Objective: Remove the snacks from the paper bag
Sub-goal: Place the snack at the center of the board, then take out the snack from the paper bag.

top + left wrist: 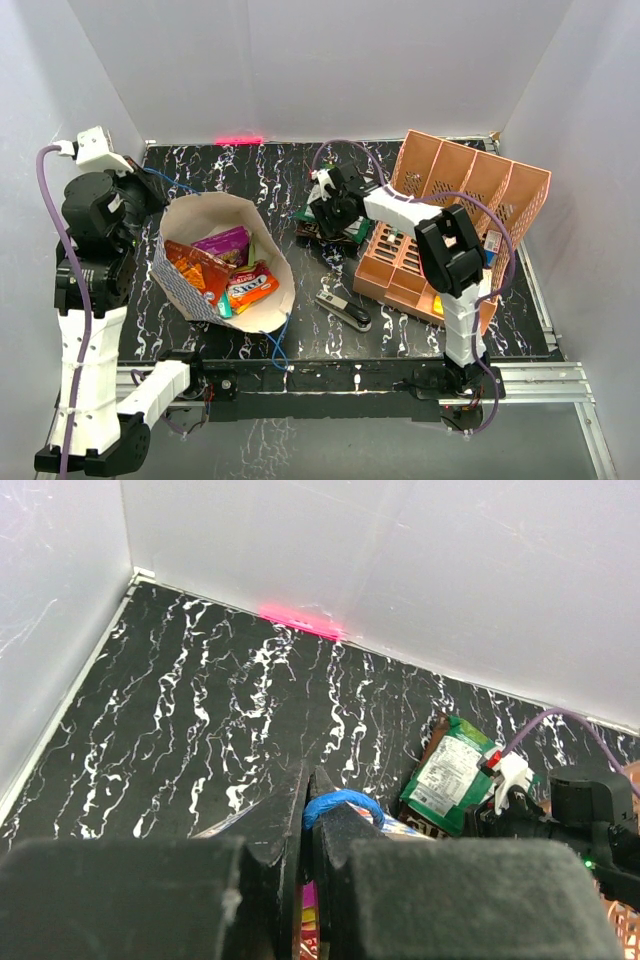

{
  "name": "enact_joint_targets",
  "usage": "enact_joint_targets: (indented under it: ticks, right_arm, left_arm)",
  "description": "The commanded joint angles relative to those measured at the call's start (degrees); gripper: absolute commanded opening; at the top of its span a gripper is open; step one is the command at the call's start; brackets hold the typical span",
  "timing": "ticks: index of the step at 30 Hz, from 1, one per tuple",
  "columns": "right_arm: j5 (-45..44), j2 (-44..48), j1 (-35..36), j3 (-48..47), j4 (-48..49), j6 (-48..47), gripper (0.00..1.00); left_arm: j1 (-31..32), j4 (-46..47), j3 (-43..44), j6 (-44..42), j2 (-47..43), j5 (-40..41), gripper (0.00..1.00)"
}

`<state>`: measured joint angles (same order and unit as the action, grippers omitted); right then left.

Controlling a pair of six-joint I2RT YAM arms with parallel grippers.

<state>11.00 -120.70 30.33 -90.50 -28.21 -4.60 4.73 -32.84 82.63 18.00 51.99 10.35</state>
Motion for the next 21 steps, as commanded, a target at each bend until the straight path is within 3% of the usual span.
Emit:
enact_joint_targets:
  ticks: [1,3,12,21]
  right_arm:
    - [11.9,8.1,0.9,1.8,-0.9,6.6,0.60]
    - [15.6,10.2,0.9,4.0,1.6,8.4,0.62]
    - [14.8,12.4,-0.2,8.2,8.7,10.7,0.68]
    - [16.9,10.8,-1.8,19.5,21.1,14.0,0.67]
  left_arm:
    - [0.3,4.1,-1.8,-0.4,-2.8,-5.4,0.00]
    - [0.3,3.5,-3.1,1.7,-3.6,-4.7,0.00]
    - [0.3,-2.3,-1.5,10.3,-5.4,-6.0,0.00]
    - [0.3,-6.7,-6.4,17.7,-11.5,-14.9,0.00]
